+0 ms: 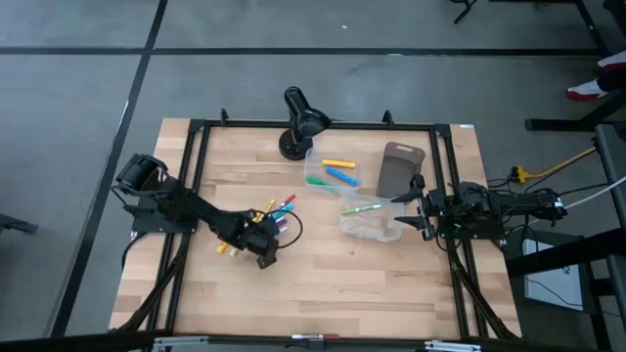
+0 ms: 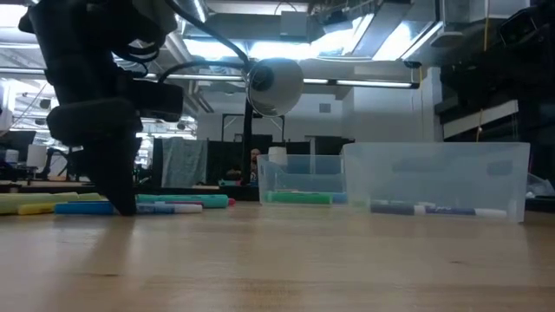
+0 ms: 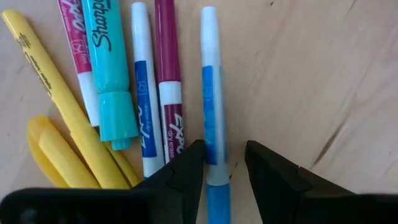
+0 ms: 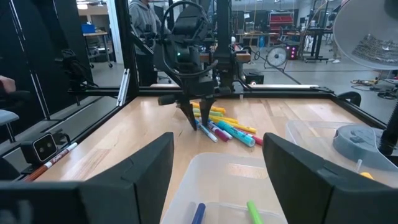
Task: Pick & Place Markers
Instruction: Put the light blue marker pen into the bottom transparent bin
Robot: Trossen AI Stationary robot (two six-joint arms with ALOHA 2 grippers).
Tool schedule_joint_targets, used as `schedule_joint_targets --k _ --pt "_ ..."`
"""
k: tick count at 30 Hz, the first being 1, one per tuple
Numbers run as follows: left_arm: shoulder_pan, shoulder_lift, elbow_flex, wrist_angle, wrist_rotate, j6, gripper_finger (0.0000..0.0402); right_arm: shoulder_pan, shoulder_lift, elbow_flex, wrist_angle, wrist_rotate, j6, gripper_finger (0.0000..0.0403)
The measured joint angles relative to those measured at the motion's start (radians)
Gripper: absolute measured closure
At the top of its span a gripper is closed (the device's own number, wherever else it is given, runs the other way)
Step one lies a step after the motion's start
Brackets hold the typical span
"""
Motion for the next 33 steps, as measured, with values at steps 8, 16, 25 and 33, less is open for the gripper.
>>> schedule_joint_targets --k 8,16,25,33 --pt "0.012 -0.002 -0.002 0.009 0.019 -0.002 0.0322 0.0 0.0 0.0 0.0 0.0 0.0 0.0159" --pt "0.01 -0.002 -0.002 0.012 0.017 0.021 0.0373 0.0 0.0 0.0 0.0 0.0 0.0 0.0159" --pt "0.009 -0.002 -0.005 0.022 -0.009 0.037 0.0368 0.0 0.0 0.0 0.0 0.0 0.0 0.0159" --pt "0.013 -0.06 -0.012 0.094 -0.064 0.07 0.0371 0.0 0.0 0.0 0.0 0.0 0.0 0.0159"
